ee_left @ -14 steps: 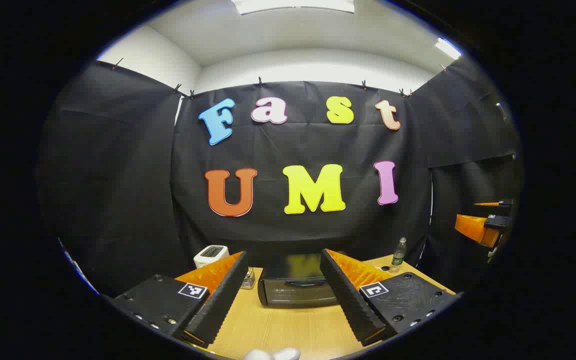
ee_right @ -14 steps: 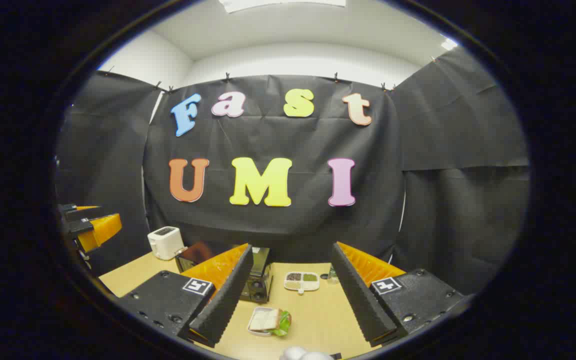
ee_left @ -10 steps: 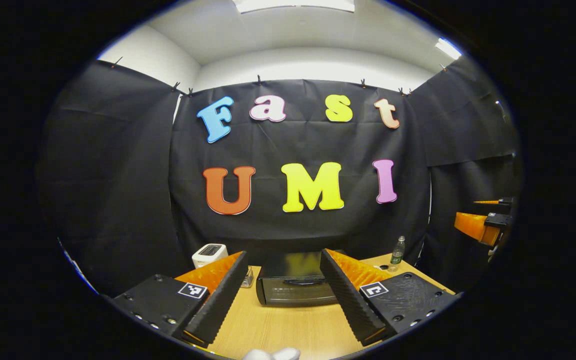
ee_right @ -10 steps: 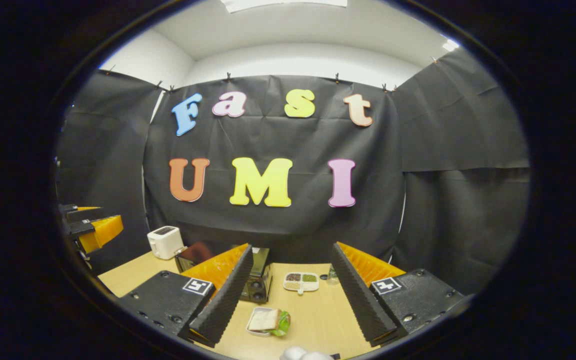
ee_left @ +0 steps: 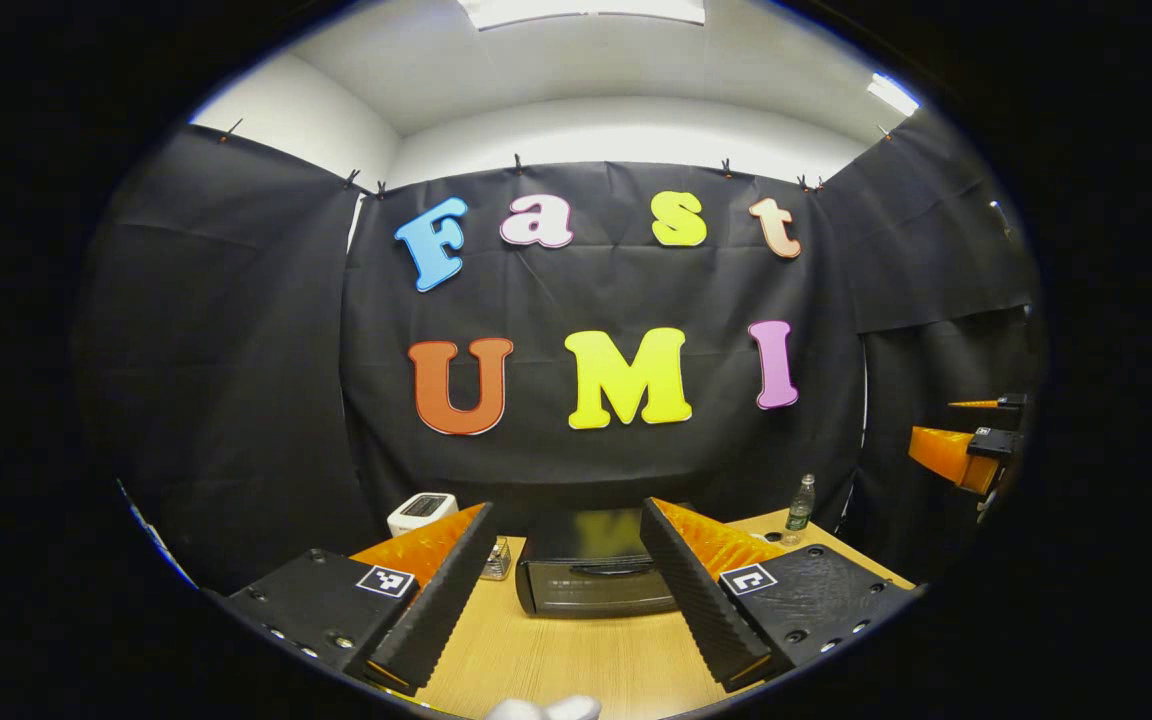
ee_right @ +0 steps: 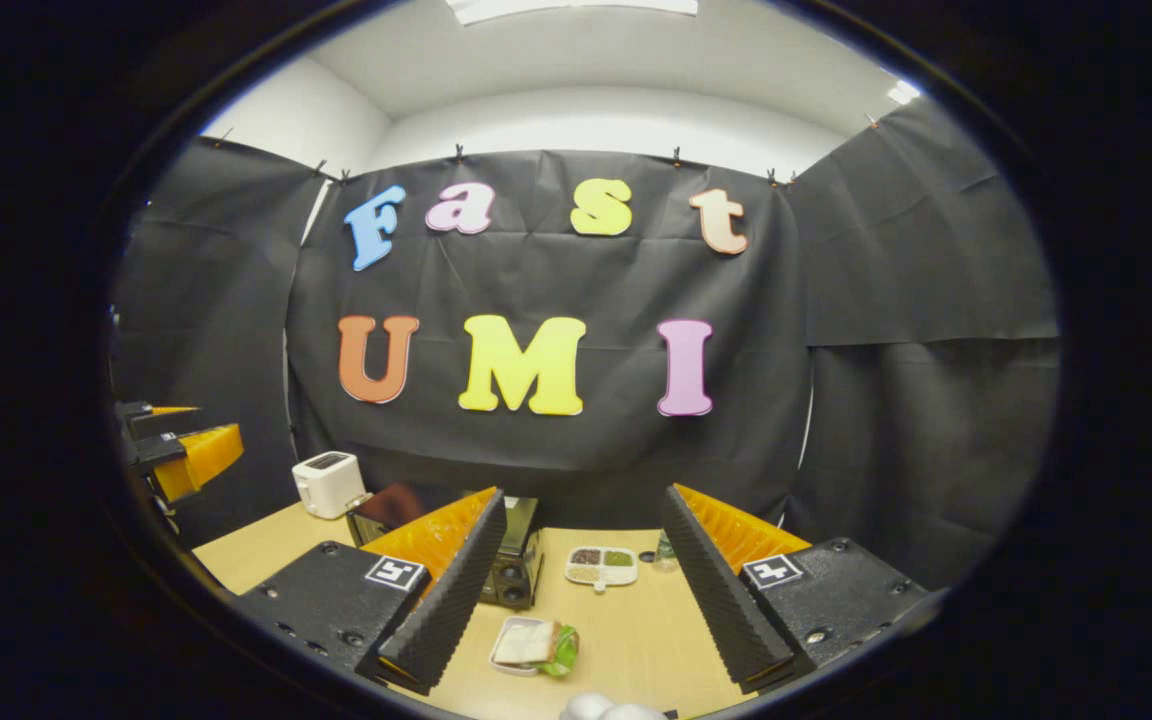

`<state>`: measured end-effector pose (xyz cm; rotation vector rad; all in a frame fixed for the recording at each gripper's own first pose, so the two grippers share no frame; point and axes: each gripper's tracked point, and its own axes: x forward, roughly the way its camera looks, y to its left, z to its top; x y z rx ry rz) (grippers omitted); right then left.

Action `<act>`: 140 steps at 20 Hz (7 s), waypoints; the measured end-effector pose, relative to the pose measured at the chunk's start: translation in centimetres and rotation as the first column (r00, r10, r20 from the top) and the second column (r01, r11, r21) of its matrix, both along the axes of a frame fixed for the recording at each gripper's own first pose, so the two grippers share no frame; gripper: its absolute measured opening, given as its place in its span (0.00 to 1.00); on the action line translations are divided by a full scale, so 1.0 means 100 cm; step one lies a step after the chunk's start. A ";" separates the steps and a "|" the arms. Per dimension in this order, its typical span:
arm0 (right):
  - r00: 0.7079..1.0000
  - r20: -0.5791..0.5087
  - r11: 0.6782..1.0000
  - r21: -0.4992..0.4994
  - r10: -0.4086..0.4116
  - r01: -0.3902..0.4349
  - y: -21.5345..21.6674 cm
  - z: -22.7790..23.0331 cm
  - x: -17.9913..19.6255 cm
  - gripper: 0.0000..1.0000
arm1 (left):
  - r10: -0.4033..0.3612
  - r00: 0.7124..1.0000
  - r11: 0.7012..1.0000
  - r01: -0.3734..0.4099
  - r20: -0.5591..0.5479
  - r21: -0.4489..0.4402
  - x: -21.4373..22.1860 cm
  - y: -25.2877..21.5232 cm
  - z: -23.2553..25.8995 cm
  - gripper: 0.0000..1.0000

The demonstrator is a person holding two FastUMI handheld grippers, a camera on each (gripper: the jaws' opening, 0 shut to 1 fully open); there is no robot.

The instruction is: Open the electric oven with the left hand, put the food in, and close the electric oven.

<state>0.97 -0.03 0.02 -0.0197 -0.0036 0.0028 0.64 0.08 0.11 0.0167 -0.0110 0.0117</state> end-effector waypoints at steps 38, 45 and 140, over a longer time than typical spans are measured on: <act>0.978 -0.135 0.986 -0.078 -0.160 0.150 -0.095 -0.047 0.004 0.96 | -0.030 0.976 0.999 0.035 -0.217 0.019 0.194 -0.060 -0.200 0.95; 0.977 -0.159 0.988 -0.081 -0.144 0.133 -0.093 -0.052 0.016 0.96 | -0.023 0.961 1.000 0.025 -0.274 0.003 0.219 -0.064 -0.227 0.96; 0.662 -0.588 0.823 0.563 0.464 -0.076 0.056 -0.307 0.114 0.36 | -0.006 0.991 0.999 0.002 -0.132 -0.033 -0.059 -0.008 -0.074 0.95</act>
